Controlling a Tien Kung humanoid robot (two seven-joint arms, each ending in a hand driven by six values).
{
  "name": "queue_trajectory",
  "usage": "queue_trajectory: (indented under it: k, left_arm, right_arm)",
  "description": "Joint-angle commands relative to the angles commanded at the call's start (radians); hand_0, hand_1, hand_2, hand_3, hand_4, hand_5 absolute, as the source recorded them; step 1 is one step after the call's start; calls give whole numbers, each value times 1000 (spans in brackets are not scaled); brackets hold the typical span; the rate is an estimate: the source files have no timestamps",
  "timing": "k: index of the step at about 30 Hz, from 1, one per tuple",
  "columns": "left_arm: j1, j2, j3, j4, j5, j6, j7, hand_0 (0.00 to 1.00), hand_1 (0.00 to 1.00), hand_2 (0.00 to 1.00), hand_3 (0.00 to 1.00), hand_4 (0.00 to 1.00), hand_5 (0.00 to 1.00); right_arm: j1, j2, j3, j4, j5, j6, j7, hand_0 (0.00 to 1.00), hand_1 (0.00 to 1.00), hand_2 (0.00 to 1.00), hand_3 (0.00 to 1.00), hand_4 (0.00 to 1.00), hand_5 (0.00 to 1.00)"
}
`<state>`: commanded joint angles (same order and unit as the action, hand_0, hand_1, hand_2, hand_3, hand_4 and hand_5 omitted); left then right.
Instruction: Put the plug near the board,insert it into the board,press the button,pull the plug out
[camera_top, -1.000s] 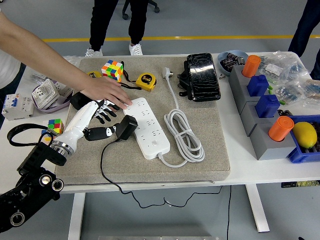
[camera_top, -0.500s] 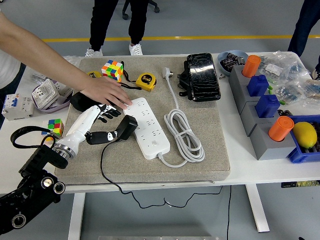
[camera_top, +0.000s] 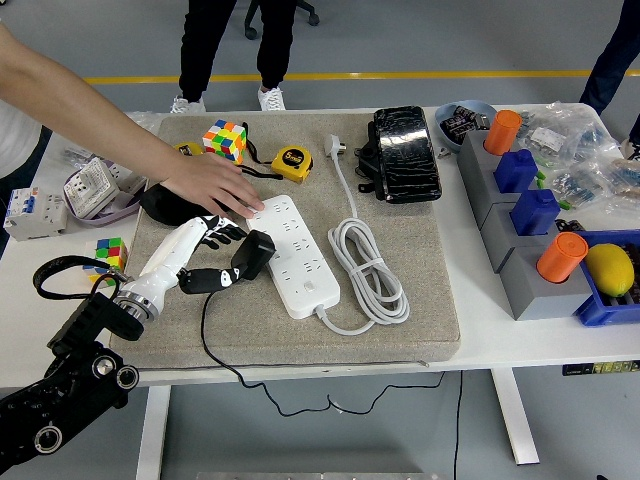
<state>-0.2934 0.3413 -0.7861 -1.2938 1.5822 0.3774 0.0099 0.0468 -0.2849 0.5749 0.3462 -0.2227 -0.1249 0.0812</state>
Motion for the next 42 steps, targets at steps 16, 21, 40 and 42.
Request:
queue_trajectory:
  k: [16,21,40,42]
  left_arm:
    - [-24,-10,20,-7,5,-8,3,543,626,628,608,773,48]
    - [-25,-10,29,-16,7,-9,-5,545,625,625,607,779,58]
    - [-50,-21,55,-11,6,-14,-8,531,619,624,606,782,58]
    - [-54,-24,58,-10,12,-12,-7,531,619,624,606,782,58]
  right_arm:
    - [0,0,2,3,-5,0,0,571,639,603,538,924,471]
    - [-1,0,4,3,-5,0,0,572,639,603,538,925,471]
    - [-2,0,2,4,-4,0,1,572,639,603,538,925,470]
    - [-1,0,2,4,-4,0,1,572,639,603,538,925,470]
